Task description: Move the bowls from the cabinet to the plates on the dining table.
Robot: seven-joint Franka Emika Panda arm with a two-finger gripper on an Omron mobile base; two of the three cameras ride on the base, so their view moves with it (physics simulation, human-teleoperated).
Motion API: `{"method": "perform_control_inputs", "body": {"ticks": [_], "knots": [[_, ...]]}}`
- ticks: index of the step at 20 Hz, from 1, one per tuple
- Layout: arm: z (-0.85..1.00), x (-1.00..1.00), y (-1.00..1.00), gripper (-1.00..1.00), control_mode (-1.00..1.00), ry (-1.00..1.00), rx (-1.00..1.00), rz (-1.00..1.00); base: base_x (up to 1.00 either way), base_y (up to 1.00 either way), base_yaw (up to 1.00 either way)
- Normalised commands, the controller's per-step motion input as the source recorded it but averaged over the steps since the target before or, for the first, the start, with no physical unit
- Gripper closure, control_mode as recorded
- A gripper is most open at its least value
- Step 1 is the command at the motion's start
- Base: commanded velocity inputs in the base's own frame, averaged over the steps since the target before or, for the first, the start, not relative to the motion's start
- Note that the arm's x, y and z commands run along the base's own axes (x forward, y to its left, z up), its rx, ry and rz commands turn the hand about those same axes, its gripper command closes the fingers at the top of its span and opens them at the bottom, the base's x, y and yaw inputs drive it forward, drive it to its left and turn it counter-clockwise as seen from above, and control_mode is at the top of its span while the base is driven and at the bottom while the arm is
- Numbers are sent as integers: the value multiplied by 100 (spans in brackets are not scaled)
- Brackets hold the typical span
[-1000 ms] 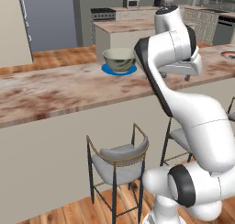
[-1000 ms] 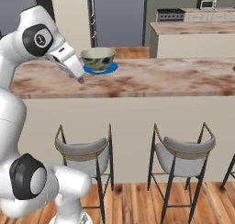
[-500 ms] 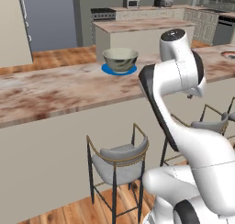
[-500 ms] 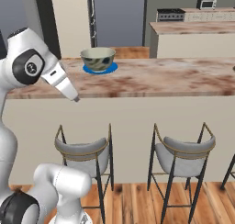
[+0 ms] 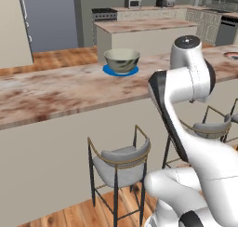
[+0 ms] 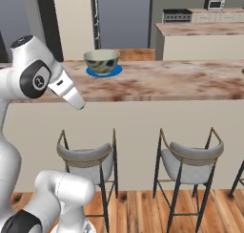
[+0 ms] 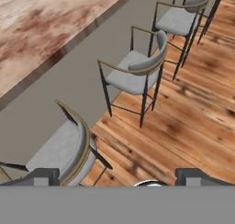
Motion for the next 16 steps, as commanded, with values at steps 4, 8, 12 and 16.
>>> {"method": "perform_control_inputs", "body": {"ticks": [4,8,12,16], "knots": [[0,45,0,-100,-100,1,13,21,0,0,0],[0,56,0,-100,-100,3,10,13,0,0,0],[0,0,0,-100,100,0,0,0,34,5,11],[0,0,0,-100,100,0,0,0,-12,30,10]]}}
